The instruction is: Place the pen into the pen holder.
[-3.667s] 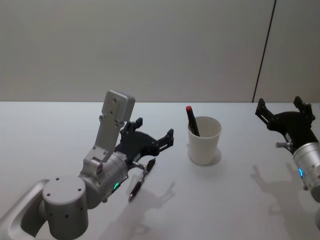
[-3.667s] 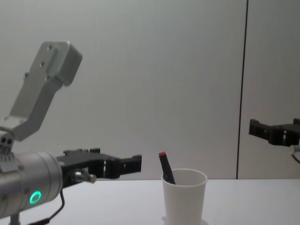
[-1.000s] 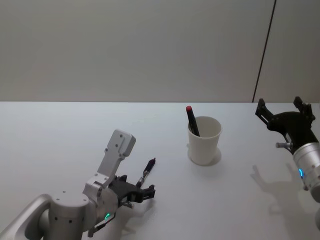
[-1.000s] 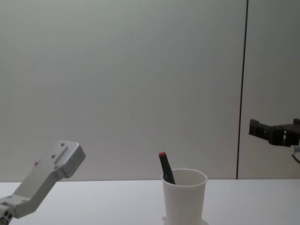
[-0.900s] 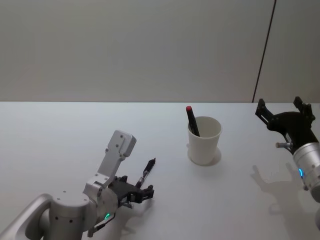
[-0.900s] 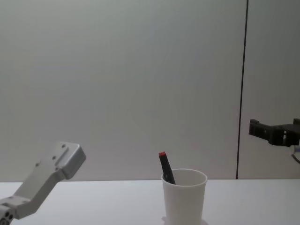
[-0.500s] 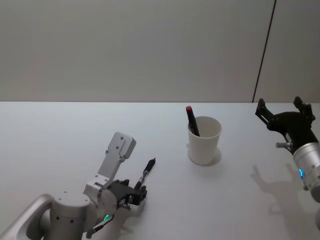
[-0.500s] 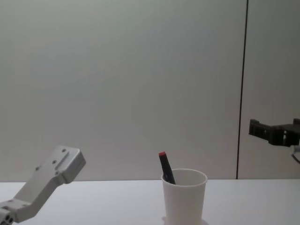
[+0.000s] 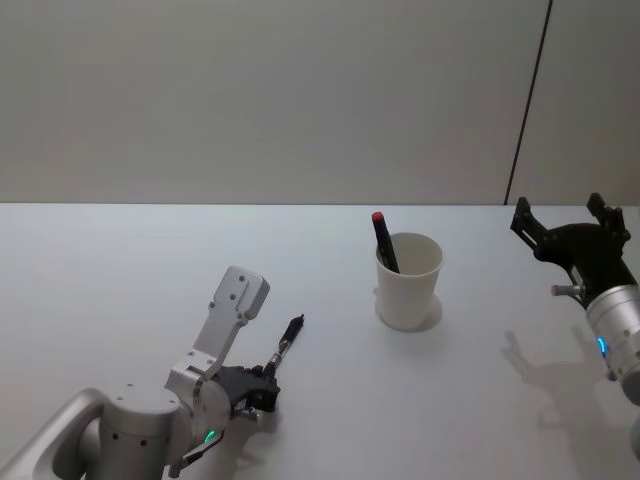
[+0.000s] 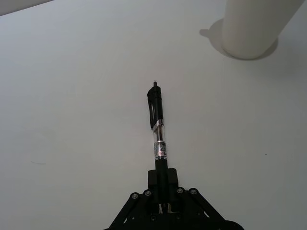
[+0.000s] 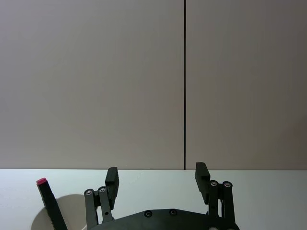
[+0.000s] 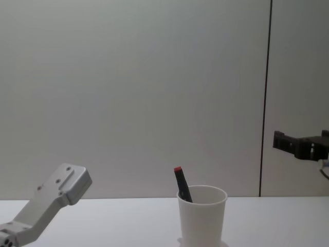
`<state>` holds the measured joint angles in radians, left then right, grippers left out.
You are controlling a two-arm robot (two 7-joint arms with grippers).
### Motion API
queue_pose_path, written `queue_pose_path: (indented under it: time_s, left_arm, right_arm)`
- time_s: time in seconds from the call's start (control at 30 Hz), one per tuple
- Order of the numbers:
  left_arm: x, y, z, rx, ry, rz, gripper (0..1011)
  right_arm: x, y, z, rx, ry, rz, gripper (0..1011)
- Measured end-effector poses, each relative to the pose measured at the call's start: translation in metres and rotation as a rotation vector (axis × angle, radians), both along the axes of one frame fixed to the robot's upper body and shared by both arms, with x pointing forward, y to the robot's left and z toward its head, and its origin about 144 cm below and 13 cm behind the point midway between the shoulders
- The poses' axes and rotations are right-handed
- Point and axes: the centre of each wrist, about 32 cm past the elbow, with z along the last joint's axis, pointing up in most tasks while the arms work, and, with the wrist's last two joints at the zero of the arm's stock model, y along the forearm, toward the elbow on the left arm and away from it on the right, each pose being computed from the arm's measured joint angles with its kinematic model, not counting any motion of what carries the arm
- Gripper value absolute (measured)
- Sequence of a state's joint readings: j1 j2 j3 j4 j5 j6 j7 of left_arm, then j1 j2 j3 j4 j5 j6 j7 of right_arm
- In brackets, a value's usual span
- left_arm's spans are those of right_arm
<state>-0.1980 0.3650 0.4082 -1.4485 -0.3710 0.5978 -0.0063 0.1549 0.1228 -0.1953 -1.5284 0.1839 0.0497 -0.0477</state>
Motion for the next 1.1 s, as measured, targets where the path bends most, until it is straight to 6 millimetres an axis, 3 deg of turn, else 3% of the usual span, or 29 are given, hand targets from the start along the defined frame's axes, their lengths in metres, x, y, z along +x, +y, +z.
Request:
queue_pose_path:
  time_s: [0.6,1.1]
  left_arm:
    - [-0.003,0.000,0.000,0.010,-0.033,0.002,125]
    - [-0.013,-0.001,0.005,0.016,-0.209,0.022,125]
  right_arm:
    - [0.000,0.000,0.000,0.000,0.000,0.000,1001]
    - [0.000,0.000,0.000,0.000,0.000,0.000,1002]
